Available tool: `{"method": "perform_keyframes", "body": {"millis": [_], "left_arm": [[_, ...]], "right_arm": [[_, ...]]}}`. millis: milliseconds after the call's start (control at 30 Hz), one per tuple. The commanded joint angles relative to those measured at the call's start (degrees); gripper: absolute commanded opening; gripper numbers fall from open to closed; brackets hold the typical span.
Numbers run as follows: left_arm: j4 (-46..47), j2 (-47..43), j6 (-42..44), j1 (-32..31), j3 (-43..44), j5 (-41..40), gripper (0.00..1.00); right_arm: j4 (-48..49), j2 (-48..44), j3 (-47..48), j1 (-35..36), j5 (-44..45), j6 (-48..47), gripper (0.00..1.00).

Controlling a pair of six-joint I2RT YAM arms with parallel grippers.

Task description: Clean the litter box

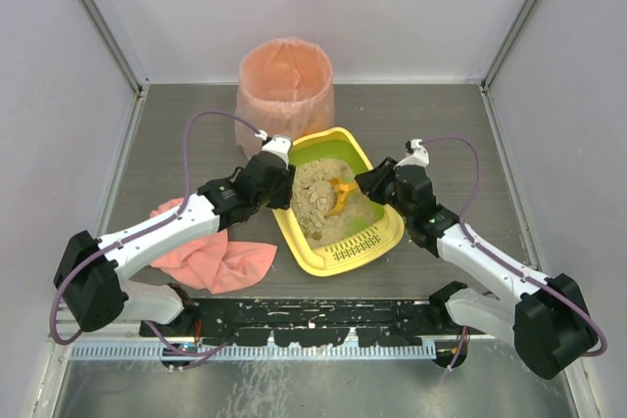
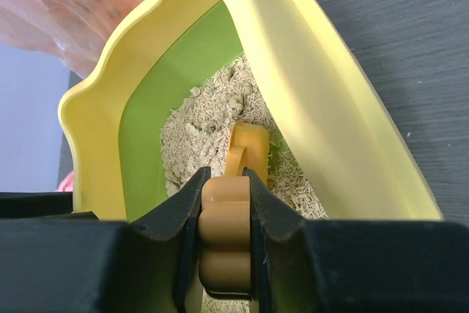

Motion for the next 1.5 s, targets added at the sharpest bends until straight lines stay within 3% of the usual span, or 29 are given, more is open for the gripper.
{"method": "perform_keyframes", "body": {"millis": [0, 433, 700, 967, 1467], "left_arm": [[4.4, 1.8, -0.6, -0.5, 1.1, 5.3, 0.43], [4.4, 1.5, -0.6, -0.5, 0.9, 4.9, 0.43], [5.0, 1.4, -1.3, -0.5, 0.5, 4.6, 0.52], [5.1, 1.3, -1.9, -0.5, 0.3, 4.7, 0.54], [2.7, -2.1, -0.8, -0.5, 3.4, 3.3, 0.75]], "right_arm": [[7.6, -1.5, -6.2, 0.8, -1.7, 9.5, 0.01], [18.5, -6.8, -12.8, 0.8, 0.0, 8.7, 0.01], [21.3, -11.9, -15.7, 0.8, 1.0, 9.8, 0.01], [21.8, -13.6, -15.6, 0.8, 1.9, 10.2, 0.01], [17.6, -16.7, -13.4, 0.8, 6.2, 11.3, 0.01]]}}
